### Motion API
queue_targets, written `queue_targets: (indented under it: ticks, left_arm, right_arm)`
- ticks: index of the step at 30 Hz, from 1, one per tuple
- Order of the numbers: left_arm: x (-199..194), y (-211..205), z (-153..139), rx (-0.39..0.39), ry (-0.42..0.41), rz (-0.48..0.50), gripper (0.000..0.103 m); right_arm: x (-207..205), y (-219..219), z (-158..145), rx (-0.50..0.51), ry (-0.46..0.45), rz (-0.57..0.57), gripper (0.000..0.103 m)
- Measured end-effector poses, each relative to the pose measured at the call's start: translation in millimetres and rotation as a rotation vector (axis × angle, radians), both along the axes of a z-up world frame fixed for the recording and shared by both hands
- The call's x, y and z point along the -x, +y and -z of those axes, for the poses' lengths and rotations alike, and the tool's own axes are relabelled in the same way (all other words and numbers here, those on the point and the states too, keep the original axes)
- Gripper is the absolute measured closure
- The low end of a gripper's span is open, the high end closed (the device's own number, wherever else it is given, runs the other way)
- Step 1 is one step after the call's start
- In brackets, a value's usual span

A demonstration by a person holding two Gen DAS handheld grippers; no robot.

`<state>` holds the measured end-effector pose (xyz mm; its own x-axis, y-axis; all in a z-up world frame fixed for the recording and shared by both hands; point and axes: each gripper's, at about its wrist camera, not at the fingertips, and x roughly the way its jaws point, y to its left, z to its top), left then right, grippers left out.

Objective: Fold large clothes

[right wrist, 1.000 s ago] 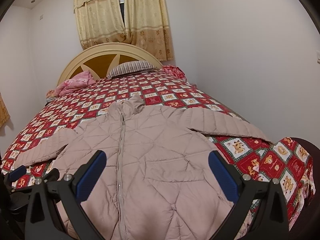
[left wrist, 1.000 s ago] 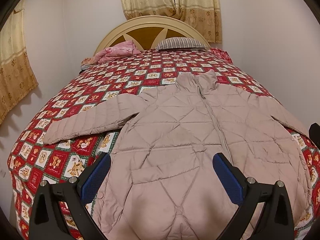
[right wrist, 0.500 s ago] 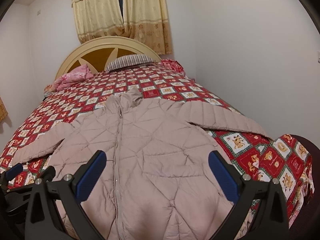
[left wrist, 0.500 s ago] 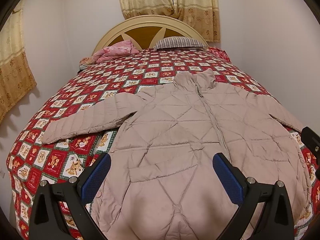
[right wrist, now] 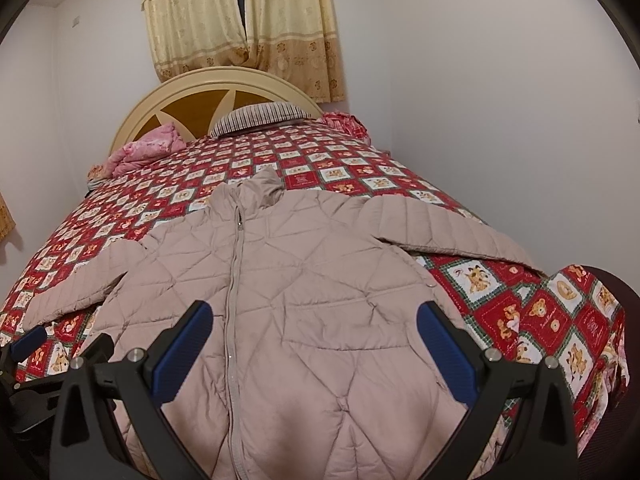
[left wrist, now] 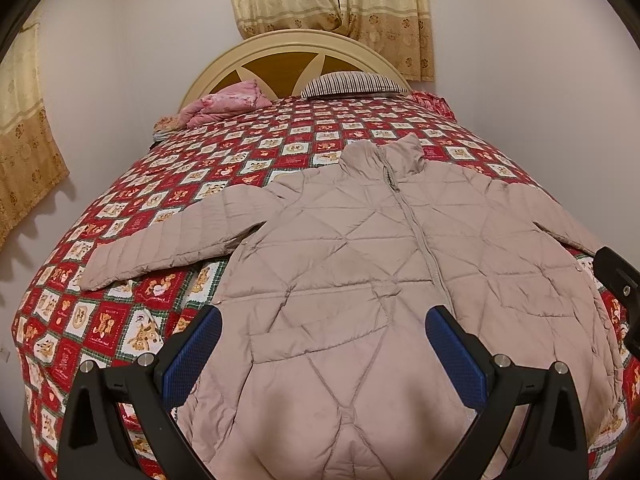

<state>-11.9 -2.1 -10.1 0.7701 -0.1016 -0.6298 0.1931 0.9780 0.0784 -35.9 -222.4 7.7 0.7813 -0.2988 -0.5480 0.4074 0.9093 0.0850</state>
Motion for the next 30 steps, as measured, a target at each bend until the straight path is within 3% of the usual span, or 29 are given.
queue_targets:
  ticks: [30]
  left_arm:
    - [-0.7,0.6,0.0,-0.004,-0.001,0.000,0.001]
  right_arm:
    - [-4.3,3.7,-1.6,0.005,0.009,-0.008,0.000]
